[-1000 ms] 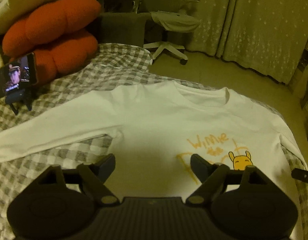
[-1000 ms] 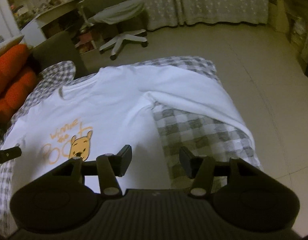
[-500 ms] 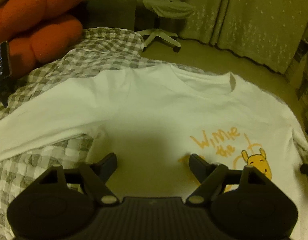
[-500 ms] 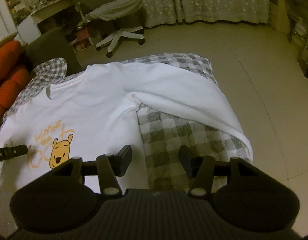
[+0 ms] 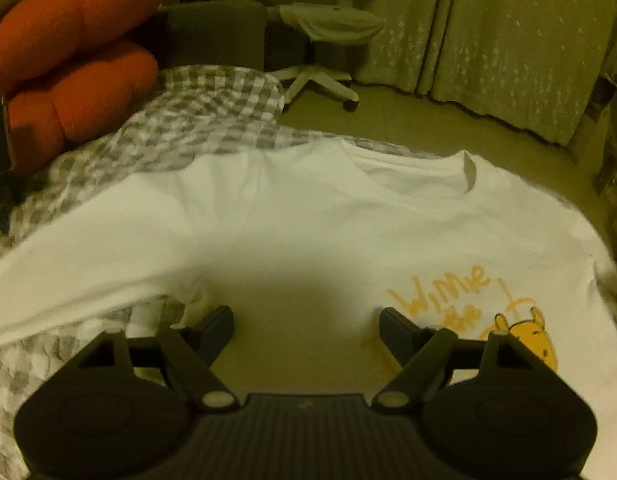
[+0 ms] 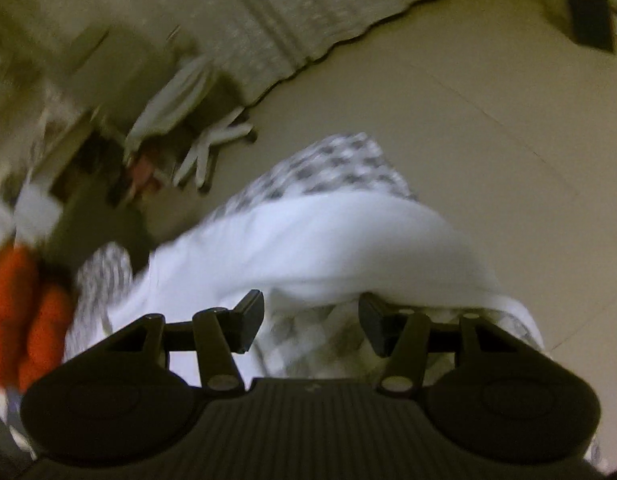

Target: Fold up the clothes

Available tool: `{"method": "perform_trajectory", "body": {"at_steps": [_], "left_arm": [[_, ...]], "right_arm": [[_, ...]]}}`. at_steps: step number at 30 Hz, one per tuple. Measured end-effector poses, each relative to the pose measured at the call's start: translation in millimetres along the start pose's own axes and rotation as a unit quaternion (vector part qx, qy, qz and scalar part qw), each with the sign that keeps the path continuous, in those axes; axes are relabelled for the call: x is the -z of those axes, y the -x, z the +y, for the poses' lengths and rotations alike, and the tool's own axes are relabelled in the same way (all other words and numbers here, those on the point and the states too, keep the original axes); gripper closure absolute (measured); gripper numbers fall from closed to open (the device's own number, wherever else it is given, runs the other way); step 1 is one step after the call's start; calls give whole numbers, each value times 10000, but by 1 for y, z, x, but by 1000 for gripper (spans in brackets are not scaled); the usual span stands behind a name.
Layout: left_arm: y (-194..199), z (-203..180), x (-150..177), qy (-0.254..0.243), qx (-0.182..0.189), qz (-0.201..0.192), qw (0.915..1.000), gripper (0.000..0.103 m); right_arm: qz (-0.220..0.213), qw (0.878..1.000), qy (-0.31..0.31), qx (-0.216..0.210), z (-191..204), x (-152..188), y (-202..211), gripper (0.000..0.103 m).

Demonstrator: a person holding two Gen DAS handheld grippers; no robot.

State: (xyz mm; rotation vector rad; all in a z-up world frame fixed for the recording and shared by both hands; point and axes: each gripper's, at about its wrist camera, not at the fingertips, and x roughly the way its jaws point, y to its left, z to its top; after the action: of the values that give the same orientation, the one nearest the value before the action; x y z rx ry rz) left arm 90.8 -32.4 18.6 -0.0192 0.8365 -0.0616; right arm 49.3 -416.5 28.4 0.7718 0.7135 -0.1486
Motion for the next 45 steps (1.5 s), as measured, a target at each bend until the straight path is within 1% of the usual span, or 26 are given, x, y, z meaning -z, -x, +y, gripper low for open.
{"method": "perform_trajectory", "body": {"at_steps": [1, 3, 5, 7, 9, 12, 14, 16, 18, 21, 22, 23, 24, 25, 27, 29, 30, 32, 34, 35, 36, 37, 39, 42, 45], "left_arm": [[0, -1, 0, -8, 16, 1, 10000, 21], [1, -3, 1, -57, 31, 0, 10000, 20], [0, -7, 3, -169, 5, -7, 9999, 19], [1, -9, 5, -266, -14, -18, 9996, 19], [2, -9, 5, -245, 38, 6, 9997, 19], [3, -7, 5, -192, 138, 40, 9997, 19], [4, -9, 7, -278, 109, 39, 9995, 19], [4, -11, 8, -331, 97, 42, 9994, 19], [5, -11, 9, -341, 109, 59, 9993, 19], [6, -10, 9, -341, 131, 92, 9993, 18], [6, -10, 9, -354, 131, 99, 9992, 18], [7, -9, 9, -345, 139, 108, 9993, 18], [7, -9, 9, -330, 148, 117, 9993, 18], [7, -9, 9, -332, 155, 125, 9992, 18], [8, -9, 10, -331, 156, 130, 9992, 18], [8, -10, 10, -339, 154, 134, 9992, 18], [8, -10, 10, -337, 155, 136, 9992, 18], [8, -10, 10, -329, 156, 139, 9992, 18], [8, -10, 10, -323, 159, 140, 9993, 18], [8, -10, 11, -321, 161, 141, 9993, 18], [9, -10, 11, -320, 162, 142, 9993, 18], [9, -10, 11, -320, 163, 143, 9993, 18], [9, -9, 10, -302, 176, 151, 9993, 18], [10, -7, 10, -231, 216, 175, 9993, 18], [10, -8, 9, -221, 222, 181, 9993, 18]], "right_arm": [[12, 9998, -179, -71, -4, -2, 1, 46], [26, 9995, -314, -86, -8, -2, 1, 46], [-5, 9994, -357, -9, -8, -2, 2, 51], [-95, 9994, -298, 178, -6, -2, 3, 66], [-134, 9988, -405, 220, -12, -4, 3, 71], [-168, 9976, -642, 174, -21, -6, 5, 72], [-191, 9965, -800, 143, -27, -8, 6, 73], [-287, 9952, -909, 241, -32, -10, 9, 74], [-300, 9930, -1125, 188, -40, -12, 11, 74], [-283, 9913, -1281, 128, -44, -13, 13, 74], [-277, 9907, -1330, 109, -45, -13, 14, 71], [-271, 9900, -1379, 90, -46, -14, 14, 71], [-264, 9894, -1428, 71, -48, -14, 15, 67], [-258, 9887, -1476, 52, -49, -14, 16, 65], [-246, 9872, -1574, 14, -51, -14, 17, 62], [-233, 9857, -1671, -24, -53, -15, 19, 62], [-227, 9848, -1720, -43, -55, -15, 19, 65], [-215, 9831, -1817, -81, -57, -15, 21, 66], [-279, 9851, -1694, -35, -56, -18, 19, 68], [-314, 9862, -1624, -8, -56, -20, 19, 74], [-349, 9872, -1554, 18, -55, -21, 18, 93], [-384, 9882, -1484, 45, -55, -23, 17, 95], [-554, 9865, -1539, -112, -55, -23, 21, 95], [-711, 9866, -1433, -304, -46, -20, 29, 95], [-732, 9843, -1574, -317, -47, -18, 33, 95]]}}
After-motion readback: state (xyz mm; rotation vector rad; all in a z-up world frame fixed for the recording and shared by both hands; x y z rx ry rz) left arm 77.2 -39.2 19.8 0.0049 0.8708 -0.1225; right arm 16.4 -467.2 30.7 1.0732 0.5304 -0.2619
